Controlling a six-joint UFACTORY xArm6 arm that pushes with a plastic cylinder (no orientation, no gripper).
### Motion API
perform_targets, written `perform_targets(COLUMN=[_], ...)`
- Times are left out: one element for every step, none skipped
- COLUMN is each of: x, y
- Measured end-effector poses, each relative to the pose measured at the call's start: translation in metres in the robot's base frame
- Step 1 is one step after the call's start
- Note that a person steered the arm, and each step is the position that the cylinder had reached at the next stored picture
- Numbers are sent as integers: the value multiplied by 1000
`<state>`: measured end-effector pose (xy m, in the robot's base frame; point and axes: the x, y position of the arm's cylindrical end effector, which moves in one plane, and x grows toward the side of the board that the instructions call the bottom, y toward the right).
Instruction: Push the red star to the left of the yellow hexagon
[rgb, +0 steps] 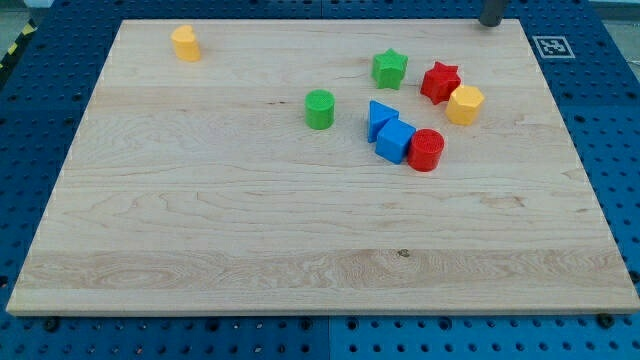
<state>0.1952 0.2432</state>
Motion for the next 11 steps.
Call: perform_targets(x=[0, 17, 57, 90, 108, 121, 130, 148, 162, 161, 137], y=[-39, -60, -60, -62, -93, -91, -76, -77, -80, -78, -67])
